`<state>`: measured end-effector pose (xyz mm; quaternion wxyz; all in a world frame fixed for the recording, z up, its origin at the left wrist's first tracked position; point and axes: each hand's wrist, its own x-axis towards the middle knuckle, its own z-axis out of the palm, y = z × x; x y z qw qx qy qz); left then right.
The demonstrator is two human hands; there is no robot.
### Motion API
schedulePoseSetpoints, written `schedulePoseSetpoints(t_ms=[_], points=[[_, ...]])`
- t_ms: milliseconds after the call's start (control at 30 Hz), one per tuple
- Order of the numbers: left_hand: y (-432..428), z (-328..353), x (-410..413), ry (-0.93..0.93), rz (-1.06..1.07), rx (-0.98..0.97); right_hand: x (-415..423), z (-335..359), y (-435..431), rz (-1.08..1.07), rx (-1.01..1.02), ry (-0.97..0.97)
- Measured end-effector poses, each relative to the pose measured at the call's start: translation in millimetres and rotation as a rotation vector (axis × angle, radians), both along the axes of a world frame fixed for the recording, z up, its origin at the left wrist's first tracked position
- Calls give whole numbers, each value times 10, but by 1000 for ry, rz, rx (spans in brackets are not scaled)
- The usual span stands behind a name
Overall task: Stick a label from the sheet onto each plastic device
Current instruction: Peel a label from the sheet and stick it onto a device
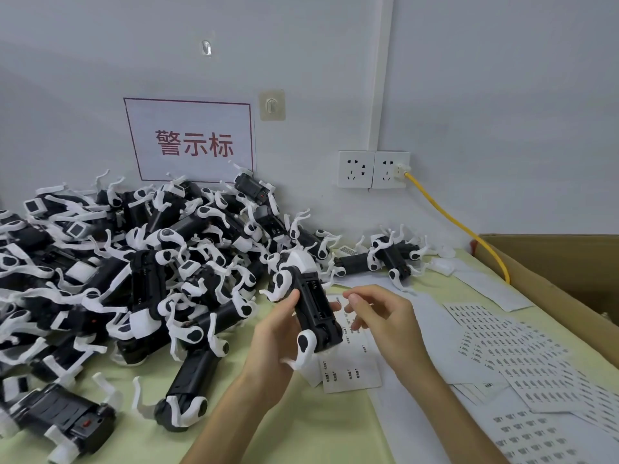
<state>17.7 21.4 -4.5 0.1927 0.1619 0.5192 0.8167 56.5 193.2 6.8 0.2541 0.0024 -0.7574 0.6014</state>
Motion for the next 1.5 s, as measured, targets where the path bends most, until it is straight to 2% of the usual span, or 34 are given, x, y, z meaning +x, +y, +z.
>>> schedulePoseSetpoints(t_ms=[133, 367, 600, 800, 967, 1033, 1133, 1233, 1333, 1400, 1500], points=[[28, -6, 24, 77, 23, -88, -1, 11, 6, 103, -17, -85], [29, 0, 62, 115, 50, -95, -8, 15, 19, 71, 46, -72], [49, -47, 53, 138, 72, -81, 6, -7, 3, -48, 237, -60], [54, -101, 18, 148, 98, -151, -2, -29, 14, -68, 289, -45], [77, -119, 16, 127, 165, -198, -12, -64, 13, -186, 410, 87], [67, -122, -6, 99, 209, -160, -15, -49, 27, -207, 327, 116], [40, -118, -52, 0, 232, -24, -21, 7, 61, -120, 25, 37], [33, -111, -56, -62, 219, 102, 5, 55, 49, 125, -382, -90], [32, -136, -74, -117, 236, 194, 49, 95, -28, 371, -686, -200], [21, -137, -81, -151, 245, 249, 74, 92, -104, 487, -826, -258], [12, -89, -44, -191, 231, 283, 124, 54, -252, 640, -868, -339]])
